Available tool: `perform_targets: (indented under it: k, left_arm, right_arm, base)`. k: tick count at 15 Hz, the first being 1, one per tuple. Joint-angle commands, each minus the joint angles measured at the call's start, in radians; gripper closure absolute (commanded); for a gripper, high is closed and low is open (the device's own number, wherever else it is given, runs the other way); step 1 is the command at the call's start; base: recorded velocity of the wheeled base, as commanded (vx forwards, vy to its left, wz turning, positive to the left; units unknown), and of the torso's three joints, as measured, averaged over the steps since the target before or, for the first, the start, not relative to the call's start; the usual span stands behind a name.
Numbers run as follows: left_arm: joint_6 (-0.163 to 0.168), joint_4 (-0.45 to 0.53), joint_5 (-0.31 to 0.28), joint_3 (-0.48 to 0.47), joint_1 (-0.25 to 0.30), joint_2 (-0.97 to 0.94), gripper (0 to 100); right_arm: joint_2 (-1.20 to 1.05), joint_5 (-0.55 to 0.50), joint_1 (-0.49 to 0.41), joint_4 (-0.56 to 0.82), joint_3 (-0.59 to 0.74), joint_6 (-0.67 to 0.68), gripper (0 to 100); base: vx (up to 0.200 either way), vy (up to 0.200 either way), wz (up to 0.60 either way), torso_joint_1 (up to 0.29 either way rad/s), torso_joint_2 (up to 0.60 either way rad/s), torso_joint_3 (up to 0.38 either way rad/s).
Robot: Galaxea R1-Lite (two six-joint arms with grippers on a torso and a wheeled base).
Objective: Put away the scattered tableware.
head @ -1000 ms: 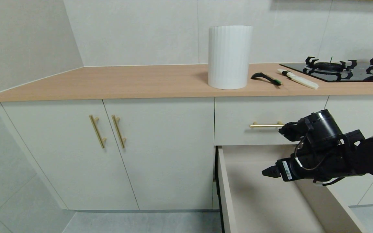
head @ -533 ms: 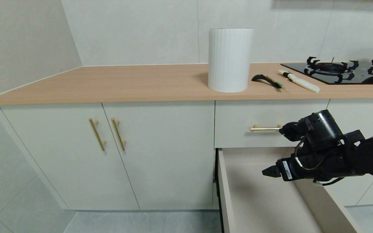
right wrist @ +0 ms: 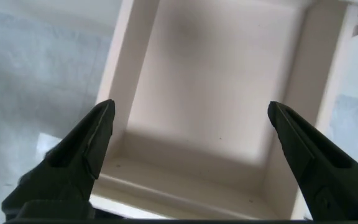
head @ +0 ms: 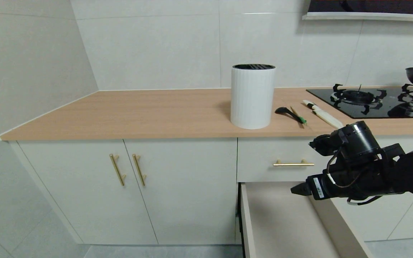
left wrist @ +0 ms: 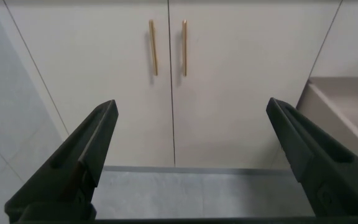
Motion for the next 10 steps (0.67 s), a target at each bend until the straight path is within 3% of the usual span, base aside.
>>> perform_targets:
  k: [1,7,10]
  left_arm:
    - [0.000,0.000,0.001,0.000,0.001,0.001,0]
    - [0.000,0.000,0.001,0.000,0.001,0.001,0]
    - [0.000,0.000,0.001,0.000,0.001,0.001,0]
  right_arm:
    - [0.000,0.000,0.000,0.000,0.000,0.000,0]
    - [0.003,0.000,0.000,-0.001,0.000,0.000,0]
    - [0.009,-0.008,0.000,-0.069,0.005,-0.002,0]
  base:
    - [0.000,0.000,0.00,0.183,-0.46,-0.276]
    - [0.000,0.000,0.00,0.204,-0.48,-0.285]
    - [0.000,0.000,0.00,0.103,-0.24,-0.146]
